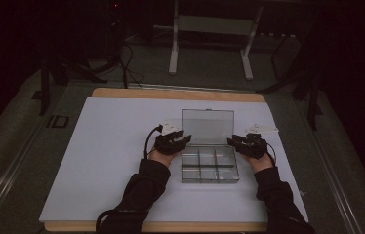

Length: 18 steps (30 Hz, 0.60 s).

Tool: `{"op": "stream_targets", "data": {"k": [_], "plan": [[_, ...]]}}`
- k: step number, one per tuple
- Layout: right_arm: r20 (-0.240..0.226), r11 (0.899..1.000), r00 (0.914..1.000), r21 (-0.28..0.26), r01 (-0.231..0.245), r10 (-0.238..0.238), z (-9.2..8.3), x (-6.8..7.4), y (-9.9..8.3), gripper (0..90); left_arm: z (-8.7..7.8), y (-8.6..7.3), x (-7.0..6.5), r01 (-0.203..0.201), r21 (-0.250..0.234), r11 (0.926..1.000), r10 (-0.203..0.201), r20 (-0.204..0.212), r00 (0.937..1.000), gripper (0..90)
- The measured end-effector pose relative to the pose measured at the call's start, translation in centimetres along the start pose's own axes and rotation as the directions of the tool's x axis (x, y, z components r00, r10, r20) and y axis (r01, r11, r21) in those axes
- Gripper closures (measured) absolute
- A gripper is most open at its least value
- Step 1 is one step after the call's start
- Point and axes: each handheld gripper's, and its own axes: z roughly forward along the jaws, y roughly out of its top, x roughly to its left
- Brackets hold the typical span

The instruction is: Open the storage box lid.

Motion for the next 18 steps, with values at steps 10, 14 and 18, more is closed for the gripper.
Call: {"op": "stream_targets", "data": {"k": [10, 14, 18], "plan": [[-0.01, 0.998, 0.9984, 0.027, -0.055, 0.055, 0.2, -0.3, 0.1, 63.4, 0.8, 0.0, 0.1, 0.063, 0.057, 0.9964, -0.065, 0.031, 0.9974, 50.3], [0.0, 0.997, 0.9979, 0.034, -0.064, 0.064, 0.3, -0.3, 0.1, 64.1, 1.0, -0.1, 0.3, 0.119, 0.084, 0.9893, -0.121, 0.021, 0.9924, 46.6], [0.006, 0.997, 0.9976, 0.042, -0.069, 0.069, 0.5, -0.2, 0.2, 64.7, 1.1, -0.3, 0.8, 0.182, 0.098, 0.9784, -0.187, 0.042, 0.9815, 45.0]]}}
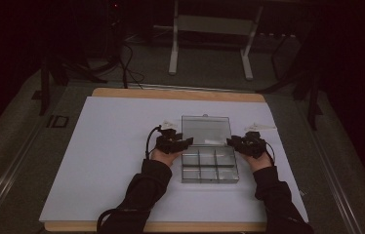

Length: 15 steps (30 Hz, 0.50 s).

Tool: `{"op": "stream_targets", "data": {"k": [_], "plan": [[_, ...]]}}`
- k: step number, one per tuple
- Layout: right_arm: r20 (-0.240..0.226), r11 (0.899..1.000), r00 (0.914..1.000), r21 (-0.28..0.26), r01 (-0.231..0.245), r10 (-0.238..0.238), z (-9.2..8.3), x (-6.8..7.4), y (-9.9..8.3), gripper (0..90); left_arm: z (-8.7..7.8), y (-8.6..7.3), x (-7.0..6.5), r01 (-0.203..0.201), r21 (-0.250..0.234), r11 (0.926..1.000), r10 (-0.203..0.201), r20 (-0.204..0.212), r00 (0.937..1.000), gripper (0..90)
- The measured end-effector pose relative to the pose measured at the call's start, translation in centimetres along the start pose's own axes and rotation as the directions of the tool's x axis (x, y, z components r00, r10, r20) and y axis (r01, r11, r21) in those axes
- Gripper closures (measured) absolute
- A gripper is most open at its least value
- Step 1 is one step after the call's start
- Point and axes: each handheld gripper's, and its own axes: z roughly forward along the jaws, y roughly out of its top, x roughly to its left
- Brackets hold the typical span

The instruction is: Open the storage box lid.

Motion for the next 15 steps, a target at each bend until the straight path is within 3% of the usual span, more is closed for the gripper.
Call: {"op": "stream_targets", "data": {"k": [6, 7, 8, 15], "plan": [[0.001, 1.0, 1.0, 0.006, 0.005, -0.005, 0.09, 0.01, 0.06, 64.8, 0.15, -0.02, 0.53, 0.074, 0.024, 0.997, -0.075, 0.029, 0.9968, 44.9], [0.002, 1.0, 1.0, 0.007, 0.006, -0.006, 0.12, 0.02, 0.07, 64.8, 0.21, -0.01, 0.54, 0.083, 0.03, 0.9961, -0.083, 0.019, 0.9963, 43.7], [0.003, 1.0, 1.0, 0.009, 0.007, -0.007, 0.16, 0.03, 0.08, 64.8, 0.22, 0.0, 0.52, 0.076, 0.033, 0.9966, -0.076, 0.005, 0.9971, 40.3], [0.006, 1.0, 0.9999, 0.023, 0.013, -0.013, 0.47, 0.12, 0.22, 64.8, 0.34, 0.25, 0.44, 0.064, 0.048, 0.9968, -0.064, -0.008, 0.9979, 40.9]]}}
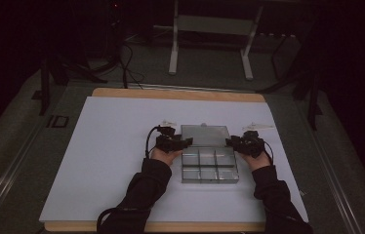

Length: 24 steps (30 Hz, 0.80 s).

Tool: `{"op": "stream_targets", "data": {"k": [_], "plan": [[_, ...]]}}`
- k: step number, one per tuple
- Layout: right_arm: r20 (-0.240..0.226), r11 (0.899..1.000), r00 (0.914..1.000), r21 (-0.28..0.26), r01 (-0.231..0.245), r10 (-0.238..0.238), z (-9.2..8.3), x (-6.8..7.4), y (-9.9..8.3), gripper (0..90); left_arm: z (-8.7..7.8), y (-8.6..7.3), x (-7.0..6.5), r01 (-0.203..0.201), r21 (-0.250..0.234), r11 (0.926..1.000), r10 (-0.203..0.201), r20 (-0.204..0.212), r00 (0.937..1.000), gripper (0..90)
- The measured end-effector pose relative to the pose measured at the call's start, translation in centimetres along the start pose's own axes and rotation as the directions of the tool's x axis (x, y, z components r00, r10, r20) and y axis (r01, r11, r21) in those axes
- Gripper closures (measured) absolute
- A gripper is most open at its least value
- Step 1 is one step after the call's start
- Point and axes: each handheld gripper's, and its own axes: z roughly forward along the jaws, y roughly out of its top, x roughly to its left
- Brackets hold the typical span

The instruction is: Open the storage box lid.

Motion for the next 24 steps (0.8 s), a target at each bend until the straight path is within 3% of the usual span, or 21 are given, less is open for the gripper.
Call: {"op": "stream_targets", "data": {"k": [5, 10, 13, 16, 19, 21, 24], "plan": [[0.001, 1.0, 0.9999, 0.012, 0.015, -0.015, 0.0, 0.0, 0.3, 58.1, -0.3, 0.3, -0.2, -0.051, 0.0, 0.9987, 0.051, 0.01, 0.9986, 40.7], [-0.009, 1.0, 0.9997, 0.011, 0.022, -0.021, -0.3, -0.1, 0.7, 55.1, -1.2, 0.9, -0.7, -0.119, -0.013, 0.9928, 0.119, 0.022, 0.9926, 37.6], [-0.011, 0.999, 0.9993, 0.016, 0.037, -0.037, -0.6, 0.1, 1.0, 51.7, -1.6, 1.2, -1.0, -0.139, -0.012, 0.9902, 0.14, 0.041, 0.9894, 33.4], [-0.018, 0.999, 0.9987, 0.018, 0.048, -0.048, -0.9, 0.2, 1.4, 46.3, -2.1, 1.5, -1.4, -0.172, -0.007, 0.9851, 0.172, 0.069, 0.9827, 26.9], [-0.027, 0.998, 0.9979, 0.013, 0.059, -0.059, -1.2, 0.4, 1.7, 37.7, -2.4, 1.5, -1.8, -0.201, 0.0, 0.9795, 0.2, 0.102, 0.9744, 14.8], [-0.032, 0.999, 0.998, 0.002, 0.054, -0.054, -1.4, 0.5, 1.8, 31.9, -2.6, 1.5, -2.0, -0.213, -0.004, 0.9771, 0.211, 0.127, 0.9691, 13.2], [-0.051, 0.998, 0.9962, 0.003, 0.07, -0.07, -1.7, 0.7, 2.0, 22.7, -2.8, 1.5, -2.5, -0.244, 0.0, 0.9697, 0.243, 0.12, 0.9627, 7.5]]}}
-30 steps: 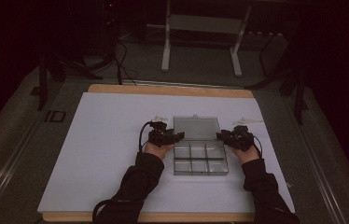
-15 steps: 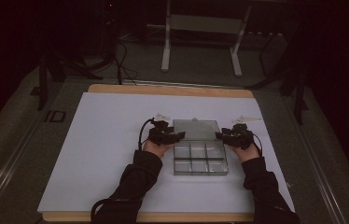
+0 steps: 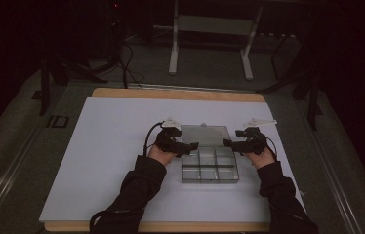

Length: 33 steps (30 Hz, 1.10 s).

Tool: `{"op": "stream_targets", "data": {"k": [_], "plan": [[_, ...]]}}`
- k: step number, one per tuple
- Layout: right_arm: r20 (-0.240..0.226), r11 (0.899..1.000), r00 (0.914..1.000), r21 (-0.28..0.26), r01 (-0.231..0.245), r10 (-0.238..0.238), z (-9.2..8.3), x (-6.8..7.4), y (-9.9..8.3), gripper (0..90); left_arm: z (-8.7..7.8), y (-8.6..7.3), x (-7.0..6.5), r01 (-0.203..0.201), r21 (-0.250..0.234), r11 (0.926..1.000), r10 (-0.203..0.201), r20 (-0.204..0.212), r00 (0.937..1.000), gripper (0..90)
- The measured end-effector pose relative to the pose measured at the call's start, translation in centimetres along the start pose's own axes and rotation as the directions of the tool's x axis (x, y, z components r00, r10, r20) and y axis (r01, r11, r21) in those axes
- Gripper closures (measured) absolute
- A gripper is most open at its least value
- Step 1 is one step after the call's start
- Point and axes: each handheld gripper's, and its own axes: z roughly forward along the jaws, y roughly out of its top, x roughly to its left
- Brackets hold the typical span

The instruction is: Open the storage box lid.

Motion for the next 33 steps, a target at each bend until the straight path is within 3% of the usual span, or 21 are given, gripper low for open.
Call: {"op": "stream_targets", "data": {"k": [2, 5, 10, 16, 23, 33], "plan": [[0.018, 1.0, 0.9998, 0.007, 0.004, -0.004, -0.2, 0.2, 0.1, 20.0, -0.2, 0.0, -0.2, -0.027, 0.009, 0.9996, 0.027, -0.008, 0.9996, 3.2], [0.005, 1.0, 1.0, -0.014, -0.001, 0.001, -0.7, 0.2, 0.3, 18.1, -0.5, 0.0, -0.5, -0.051, 0.01, 0.9986, 0.052, -0.007, 0.9986, 2.4], [0.008, 0.999, 0.9992, 0.003, 0.04, -0.04, -1.2, 0.6, 0.2, 16.1, -1.3, -0.3, -1.1, -0.105, 0.004, 0.9945, 0.105, -0.004, 0.9945, 2.4], [0.012, 0.998, 0.9975, 0.006, 0.07, -0.07, -1.8, 0.9, -0.4, 15.9, -2.3, -1.1, -1.4, -0.133, -0.035, 0.9905, 0.134, 0.016, 0.9909, 2.4], [0.012, 0.996, 0.9961, 0.003, 0.088, -0.088, -2.3, 1.0, -1.1, 16.0, -3.2, -1.7, -1.8, -0.172, -0.047, 0.9839, 0.174, 0.03, 0.9843, 2.4], [-0.015, 0.991, 0.9911, -0.006, 0.133, -0.133, -3.2, 1.7, -2.2, 16.0, -4.4, -3.4, -2.1, -0.193, -0.029, 0.9807, 0.194, 0.012, 0.981, 2.4]]}}
